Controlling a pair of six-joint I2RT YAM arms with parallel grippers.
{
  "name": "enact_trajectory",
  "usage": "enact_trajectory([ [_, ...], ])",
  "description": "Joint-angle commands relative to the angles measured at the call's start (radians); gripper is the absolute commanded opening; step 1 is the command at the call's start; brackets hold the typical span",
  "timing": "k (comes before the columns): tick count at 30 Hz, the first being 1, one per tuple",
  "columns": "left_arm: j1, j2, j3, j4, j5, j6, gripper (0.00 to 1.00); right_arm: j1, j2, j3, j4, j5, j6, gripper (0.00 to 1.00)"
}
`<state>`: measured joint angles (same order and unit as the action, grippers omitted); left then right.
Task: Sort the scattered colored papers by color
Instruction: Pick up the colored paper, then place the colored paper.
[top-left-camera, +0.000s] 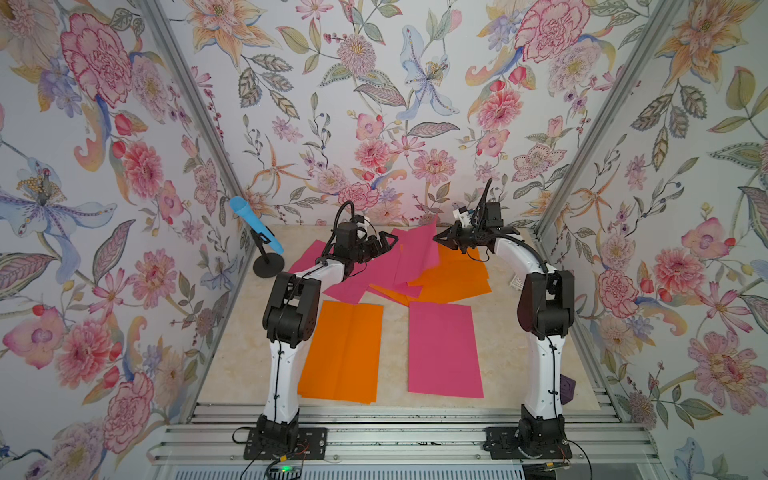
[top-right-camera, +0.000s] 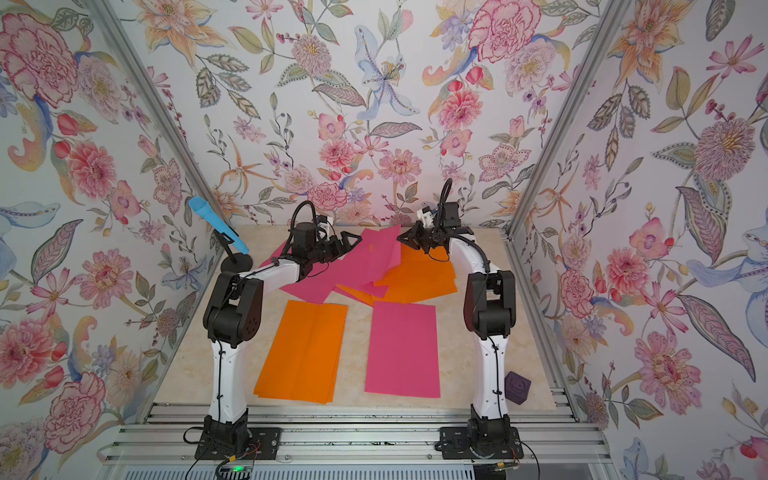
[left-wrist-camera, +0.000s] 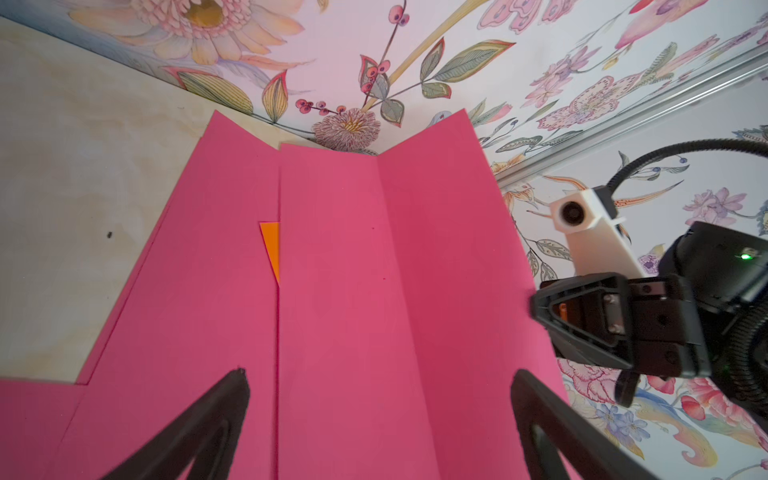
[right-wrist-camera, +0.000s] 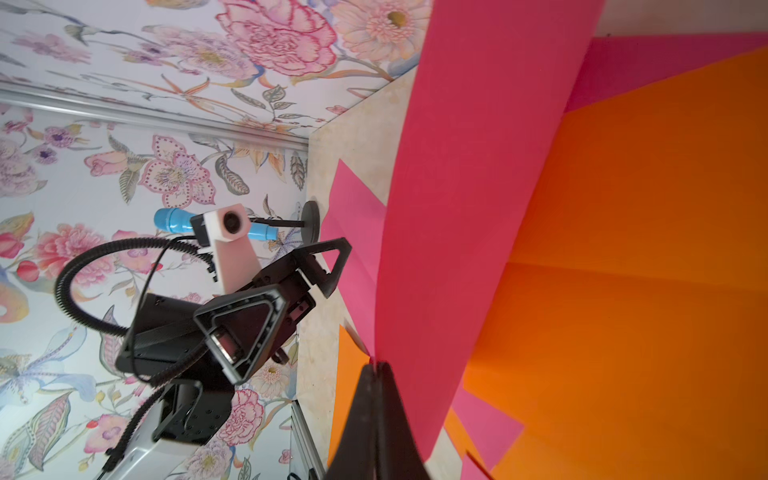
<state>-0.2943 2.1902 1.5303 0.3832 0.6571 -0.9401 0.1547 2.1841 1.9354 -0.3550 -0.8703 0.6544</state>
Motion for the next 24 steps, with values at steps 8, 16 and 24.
enact_trajectory([
  [8, -0.012, -0.084, -0.282, 0.294, 0.035, -0.121, 1.0, 0.064, -0.464, -0.363, -0.029, 0.039, -0.068, 0.0],
  [16, -0.019, -0.145, -0.384, 0.339, 0.036, -0.121, 1.0, 0.06, -0.986, -0.897, -0.031, 0.133, -0.017, 0.0],
  [24, -0.045, -0.169, -0.391, 0.323, 0.024, -0.11, 1.0, 0.056, -1.218, -1.304, -0.053, 0.213, 0.032, 0.0],
])
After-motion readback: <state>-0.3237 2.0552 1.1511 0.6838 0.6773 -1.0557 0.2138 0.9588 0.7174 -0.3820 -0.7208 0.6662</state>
